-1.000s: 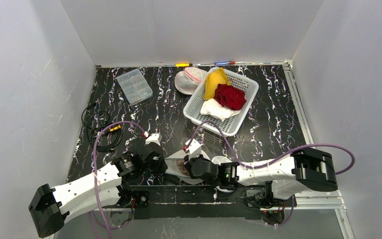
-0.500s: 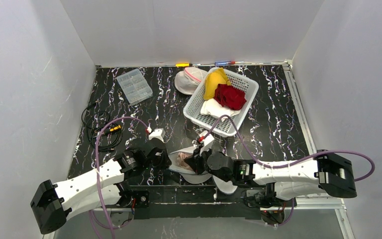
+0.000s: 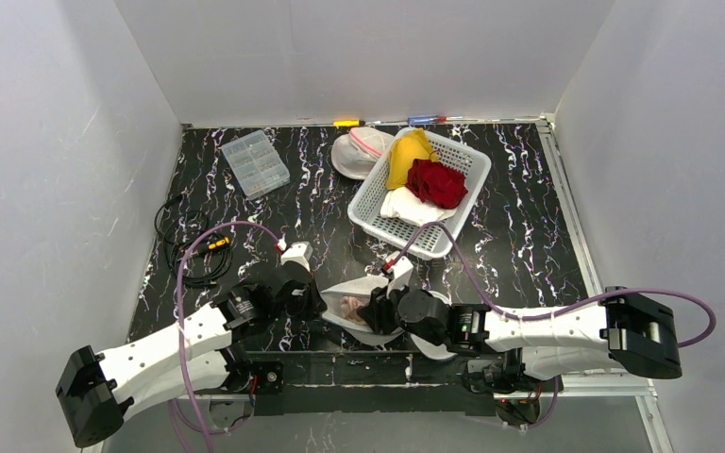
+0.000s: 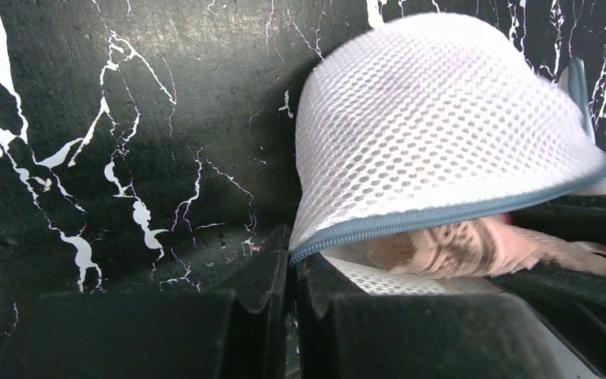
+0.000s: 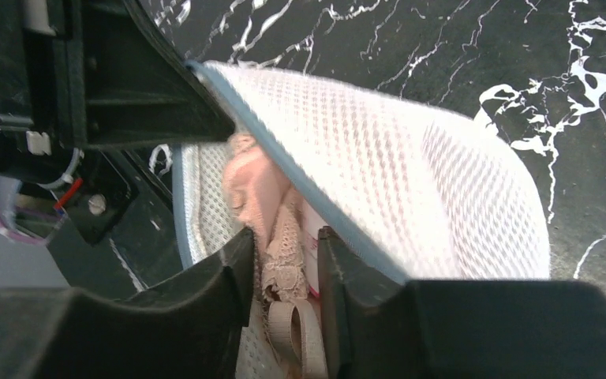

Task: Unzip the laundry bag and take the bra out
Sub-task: Pick up the bra from the laundry bag.

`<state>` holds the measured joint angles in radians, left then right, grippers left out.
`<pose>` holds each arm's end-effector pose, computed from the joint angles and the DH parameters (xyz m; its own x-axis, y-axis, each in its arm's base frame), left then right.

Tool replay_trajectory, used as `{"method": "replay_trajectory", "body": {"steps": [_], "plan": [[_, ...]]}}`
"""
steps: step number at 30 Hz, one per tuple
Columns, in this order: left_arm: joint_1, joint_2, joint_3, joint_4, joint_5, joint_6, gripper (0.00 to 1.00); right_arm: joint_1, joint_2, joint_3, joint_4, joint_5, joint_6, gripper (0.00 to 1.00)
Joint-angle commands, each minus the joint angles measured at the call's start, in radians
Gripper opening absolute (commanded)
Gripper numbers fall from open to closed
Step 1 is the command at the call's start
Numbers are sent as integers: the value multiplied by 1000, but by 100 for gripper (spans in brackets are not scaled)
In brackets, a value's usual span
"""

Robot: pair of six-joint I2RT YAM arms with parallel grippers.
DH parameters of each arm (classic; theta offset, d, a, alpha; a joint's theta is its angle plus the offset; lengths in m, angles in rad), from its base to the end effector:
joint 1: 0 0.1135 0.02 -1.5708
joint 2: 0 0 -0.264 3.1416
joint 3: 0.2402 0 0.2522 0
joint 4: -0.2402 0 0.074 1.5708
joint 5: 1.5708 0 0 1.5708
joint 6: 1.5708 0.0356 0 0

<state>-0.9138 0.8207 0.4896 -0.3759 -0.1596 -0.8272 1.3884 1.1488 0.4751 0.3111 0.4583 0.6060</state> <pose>0.1109 -0.1345 0.2129 -0.7896 -0.1661 -0.5907 0.1873 0.8515 -0.4897 0.0590 0.2329 0.2108 -0.5125 0.0377 -0.8579 -0.6266 0.6668 0.4036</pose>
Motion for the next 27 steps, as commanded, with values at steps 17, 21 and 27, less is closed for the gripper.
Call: {"method": "replay_trajectory", "body": {"steps": [17, 21, 27], "plan": [[-5, 10, 4, -13, 12, 21, 0, 2, 170, 288, -348, -93, -48, 71], [-7, 8, 4, -16, 11, 21, 0, 5, 200, 313, -386, -45, -47, 69], [-7, 2, 6, -18, 8, 19, 0, 6, 238, 331, -393, -74, -54, 51]]}}
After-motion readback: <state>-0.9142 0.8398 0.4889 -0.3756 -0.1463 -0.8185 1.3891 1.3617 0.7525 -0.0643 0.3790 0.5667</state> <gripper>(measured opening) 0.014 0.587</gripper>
